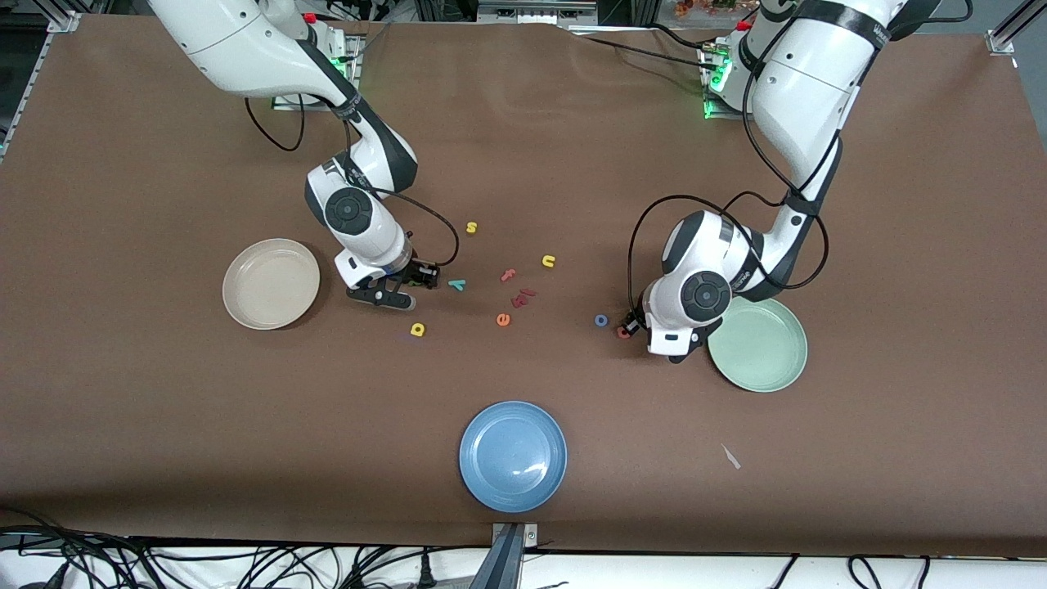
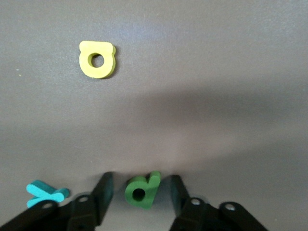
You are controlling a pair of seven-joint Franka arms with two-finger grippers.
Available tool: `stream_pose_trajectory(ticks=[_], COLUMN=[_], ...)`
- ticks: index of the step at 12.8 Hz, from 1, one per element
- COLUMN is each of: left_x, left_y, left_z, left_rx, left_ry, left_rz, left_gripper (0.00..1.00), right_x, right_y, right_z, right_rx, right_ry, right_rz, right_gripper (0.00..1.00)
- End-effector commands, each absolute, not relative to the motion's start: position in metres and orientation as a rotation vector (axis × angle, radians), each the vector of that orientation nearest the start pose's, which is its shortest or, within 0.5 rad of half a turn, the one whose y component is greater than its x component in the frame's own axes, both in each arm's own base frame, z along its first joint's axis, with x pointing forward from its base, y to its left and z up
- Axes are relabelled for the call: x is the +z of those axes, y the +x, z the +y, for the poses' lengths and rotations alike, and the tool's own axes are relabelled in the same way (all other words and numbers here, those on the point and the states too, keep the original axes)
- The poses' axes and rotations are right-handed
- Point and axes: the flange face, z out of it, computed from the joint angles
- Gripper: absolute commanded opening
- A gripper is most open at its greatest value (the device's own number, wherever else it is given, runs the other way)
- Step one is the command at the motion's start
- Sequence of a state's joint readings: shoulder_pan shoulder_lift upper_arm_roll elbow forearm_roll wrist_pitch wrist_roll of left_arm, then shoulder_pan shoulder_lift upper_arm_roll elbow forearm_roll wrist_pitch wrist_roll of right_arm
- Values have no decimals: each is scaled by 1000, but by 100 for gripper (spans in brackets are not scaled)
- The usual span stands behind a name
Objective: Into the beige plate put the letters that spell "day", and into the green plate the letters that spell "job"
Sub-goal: 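Grasp the cyan l with the left gripper while the right gripper grasps the green d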
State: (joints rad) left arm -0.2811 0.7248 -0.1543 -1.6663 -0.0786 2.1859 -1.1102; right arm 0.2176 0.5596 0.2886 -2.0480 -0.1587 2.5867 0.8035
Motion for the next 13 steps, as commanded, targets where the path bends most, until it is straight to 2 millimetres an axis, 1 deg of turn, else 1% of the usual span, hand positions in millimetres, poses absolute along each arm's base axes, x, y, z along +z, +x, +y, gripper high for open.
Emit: stream_pose_trajectory(ticks=[1,2,4,5,6,7,9,10,12,13], left_x=[179,178,179,188,204,217,248,262,285,297], left_y=[595,595,596,597,600,600,611,615,621,624], left_z=[-275,-275,-274,-273,-269,-264,-236,-217,-172,-152], left_rx=[390,392,390,388,386,401,391,401,447,445], left_ry=[-2883,-2882,-2882,-2882,-2880,-2866,-2860,-2874,-2939,-2987], left_rz=[-1165,-1165,-1167,-1171,-1174,-1157,-1159,-1125,-960,-865], left_gripper=[14,2,0,0,0,0,0,0,0,0], right_x=[166,166,166,166,166,166,166,166,166,168], right_y=[520,520,519,518,518,518,519,519,520,521], right_z=[295,294,295,296,296,296,296,295,295,296], right_rx=[41,43,44,46,46,46,44,46,44,41], right_ry=[-3070,-3070,-3066,-3068,-3068,-3068,-3067,-3068,-3067,-3065], right_rz=[323,328,372,383,380,383,381,383,381,379], right_gripper=[48,47,44,43,41,37,27,22,12,8])
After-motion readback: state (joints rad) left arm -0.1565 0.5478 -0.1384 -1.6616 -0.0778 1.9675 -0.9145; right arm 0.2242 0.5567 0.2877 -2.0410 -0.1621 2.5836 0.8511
